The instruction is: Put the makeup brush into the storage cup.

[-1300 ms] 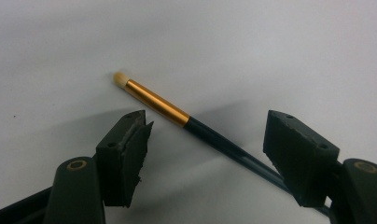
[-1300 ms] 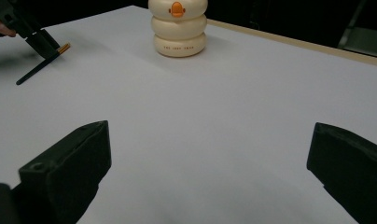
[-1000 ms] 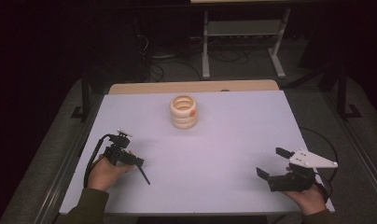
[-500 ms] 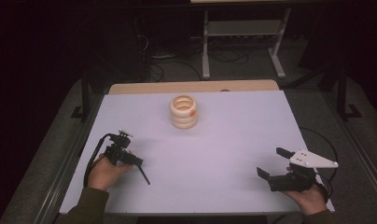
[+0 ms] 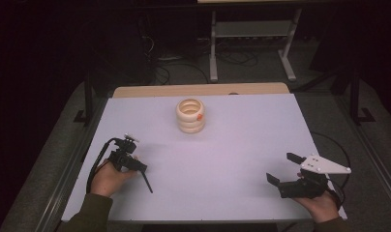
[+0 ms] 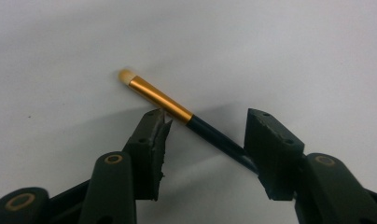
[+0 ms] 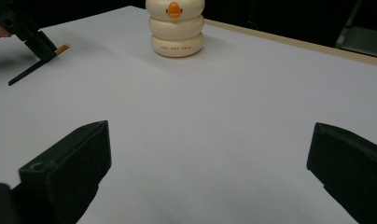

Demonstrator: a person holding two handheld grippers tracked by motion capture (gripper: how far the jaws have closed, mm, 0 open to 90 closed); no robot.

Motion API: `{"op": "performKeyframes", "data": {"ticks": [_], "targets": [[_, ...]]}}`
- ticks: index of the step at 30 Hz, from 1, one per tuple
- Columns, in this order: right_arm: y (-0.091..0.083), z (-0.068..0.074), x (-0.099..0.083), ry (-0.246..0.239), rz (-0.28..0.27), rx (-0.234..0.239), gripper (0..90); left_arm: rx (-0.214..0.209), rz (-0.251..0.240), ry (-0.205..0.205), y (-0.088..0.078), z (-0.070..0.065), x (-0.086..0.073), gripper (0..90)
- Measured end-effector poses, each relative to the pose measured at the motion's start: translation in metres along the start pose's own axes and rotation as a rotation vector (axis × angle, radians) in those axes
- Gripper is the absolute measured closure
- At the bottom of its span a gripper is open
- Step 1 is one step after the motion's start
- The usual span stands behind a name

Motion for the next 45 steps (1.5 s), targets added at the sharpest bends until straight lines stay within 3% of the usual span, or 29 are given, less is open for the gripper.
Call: {"op": "performKeyframes", "data": {"ticks": [6,9,12,16,31,32,38,45], "targets": [[0.0,-0.001,0.0,-0.003,0.0,-0.001,0.0,-0.005,0.004,0.004,-0.001,-0.003,0.001,53.9],[0.0,-0.001,0.0,0.0,-0.001,-0.002,0.0,-0.006,0.012,0.031,-0.001,-0.003,0.002,56.0],[-0.001,-0.001,0.0,0.002,-0.001,-0.002,0.0,-0.012,0.017,0.019,0.0,-0.005,0.002,57.6],[-0.001,-0.001,0.0,0.001,-0.001,-0.003,0.0,-0.003,0.019,0.041,0.0,-0.005,0.002,59.6],[-0.001,-0.001,0.0,-0.003,-0.002,-0.003,0.0,-0.001,0.028,0.043,0.001,-0.007,0.003,68.5],[-0.002,-0.001,0.0,-0.003,-0.003,-0.003,0.0,0.003,0.043,0.066,0.0,-0.005,0.004,69.3],[-0.002,-0.001,0.0,-0.005,-0.002,-0.002,0.0,0.001,0.055,0.072,0.001,-0.005,0.007,71.4],[-0.002,-0.001,0.0,0.003,-0.001,-0.002,0.0,0.025,0.064,0.107,0.003,-0.006,0.011,75.1]]}}
Point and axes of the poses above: each handheld gripper's, and its own axes: y roughly forward along the jaws, x roughly out of its top, z roughly to its left, the point moved 1 cm from there along y, roughly forward along the jaws, and after that the axes turned 9 degrees about x, right-handed, at the moved point
